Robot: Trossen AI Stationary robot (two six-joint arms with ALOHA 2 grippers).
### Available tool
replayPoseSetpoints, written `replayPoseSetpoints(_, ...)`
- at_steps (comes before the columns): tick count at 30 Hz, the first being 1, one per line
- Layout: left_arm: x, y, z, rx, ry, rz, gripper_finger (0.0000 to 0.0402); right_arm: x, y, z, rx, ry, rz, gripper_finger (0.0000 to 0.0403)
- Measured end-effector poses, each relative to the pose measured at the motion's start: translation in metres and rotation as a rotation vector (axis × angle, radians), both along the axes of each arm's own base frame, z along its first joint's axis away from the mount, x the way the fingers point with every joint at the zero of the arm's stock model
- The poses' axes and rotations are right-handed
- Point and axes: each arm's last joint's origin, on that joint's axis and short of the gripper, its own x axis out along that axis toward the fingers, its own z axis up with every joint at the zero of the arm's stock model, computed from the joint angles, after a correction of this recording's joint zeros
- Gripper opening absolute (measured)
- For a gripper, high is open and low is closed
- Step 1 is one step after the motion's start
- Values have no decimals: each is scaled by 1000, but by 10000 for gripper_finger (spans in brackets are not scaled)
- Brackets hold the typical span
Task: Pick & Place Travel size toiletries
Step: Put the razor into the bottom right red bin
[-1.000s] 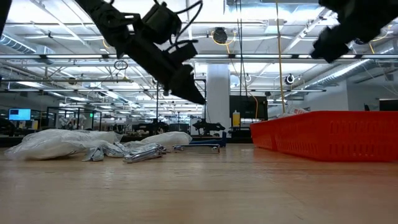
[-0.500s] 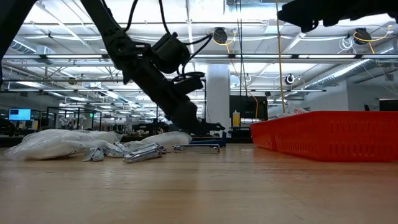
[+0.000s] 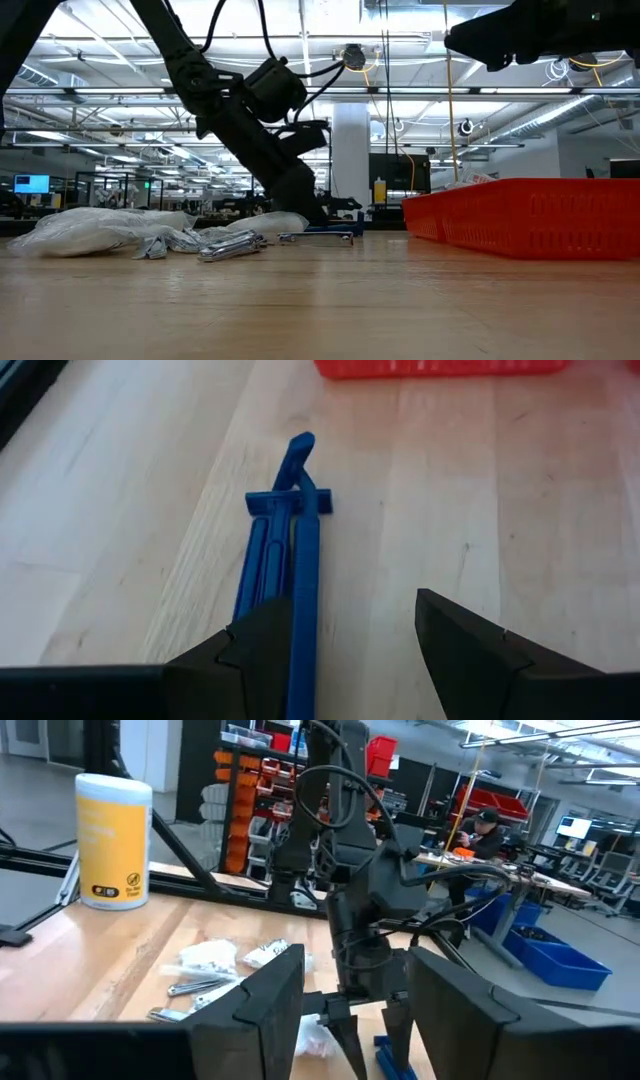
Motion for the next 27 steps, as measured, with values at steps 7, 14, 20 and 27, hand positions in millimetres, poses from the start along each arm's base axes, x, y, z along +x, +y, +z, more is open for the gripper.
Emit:
replayPoseSetpoints(7, -5, 6, -4, -38, 46, 36, 209, 0, -1, 1, 2, -10, -5, 164)
replayPoseSetpoints(14, -6, 6, -5, -73, 55, 21, 209, 0, -1, 1, 7, -10, -3, 164)
replayPoseSetpoints(20, -6, 0, -5, -145, 61, -17, 209, 0, -1, 1, 6, -10, -3, 164)
replayPoseSetpoints(27, -6, -8, -6, -172, 78, -54, 209, 0, -1, 1, 5, -10, -3, 164)
